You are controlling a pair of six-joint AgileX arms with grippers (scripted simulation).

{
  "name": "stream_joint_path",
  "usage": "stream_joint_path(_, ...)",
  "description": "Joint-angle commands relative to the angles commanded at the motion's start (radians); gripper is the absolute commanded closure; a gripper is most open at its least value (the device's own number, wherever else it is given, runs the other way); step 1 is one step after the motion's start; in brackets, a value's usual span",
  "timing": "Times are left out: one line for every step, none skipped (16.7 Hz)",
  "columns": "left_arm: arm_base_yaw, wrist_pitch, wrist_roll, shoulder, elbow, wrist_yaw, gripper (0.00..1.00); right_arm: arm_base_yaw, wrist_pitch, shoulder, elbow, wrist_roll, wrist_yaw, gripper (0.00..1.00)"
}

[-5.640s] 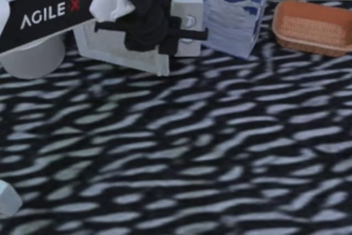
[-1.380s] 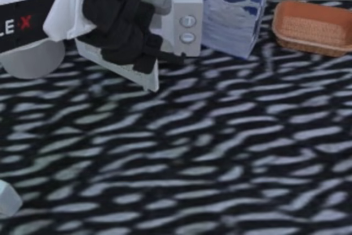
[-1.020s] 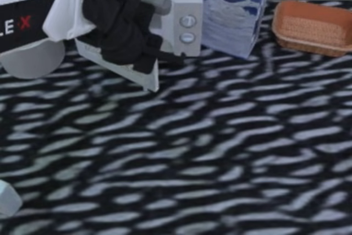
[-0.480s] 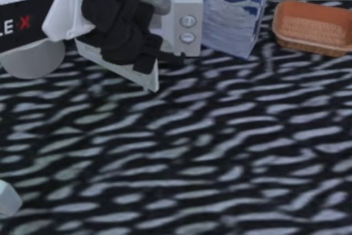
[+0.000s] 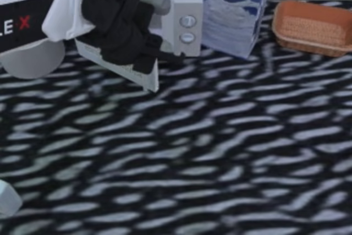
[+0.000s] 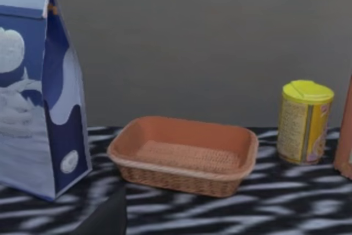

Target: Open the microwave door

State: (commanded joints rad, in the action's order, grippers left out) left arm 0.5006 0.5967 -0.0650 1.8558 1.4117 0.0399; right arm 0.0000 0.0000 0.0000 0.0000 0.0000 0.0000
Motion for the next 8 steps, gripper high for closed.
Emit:
stream_joint_path(0.000, 0.000, 0.000, 0.000, 0.000, 0.000, 1.00, 0.000, 0.000, 0.000, 0.000, 0.000, 0.000, 0.00)
stream_joint_path(0.005, 0.000, -0.004, 0.004, -0.004, -0.006, 1.00, 0.000, 0.000, 0.000, 0.000, 0.000, 0.000, 0.00)
stream_joint_path(0.004, -0.002, 0.000, 0.001, -0.005, -0.008, 1.00, 0.000, 0.000, 0.000, 0.000, 0.000, 0.000, 0.00)
stream_joint_path(0.000, -0.006, 0.012, -0.009, -0.010, -0.014, 1.00, 0.000, 0.000, 0.000, 0.000, 0.000, 0.000, 0.00)
stream_joint_path(-0.007, -0.008, 0.030, -0.019, -0.022, -0.024, 1.00, 0.000, 0.000, 0.000, 0.000, 0.000, 0.000, 0.00)
stream_joint_path(-0.015, -0.008, 0.052, -0.028, -0.039, -0.035, 1.00, 0.000, 0.000, 0.000, 0.000, 0.000, 0.000, 0.00)
stream_joint_path(-0.023, -0.006, 0.078, -0.036, -0.058, -0.048, 1.00, 0.000, 0.000, 0.000, 0.000, 0.000, 0.000, 0.00)
stream_joint_path(-0.032, -0.007, 0.103, -0.046, -0.076, -0.061, 1.00, 0.000, 0.000, 0.000, 0.000, 0.000, 0.000, 0.00)
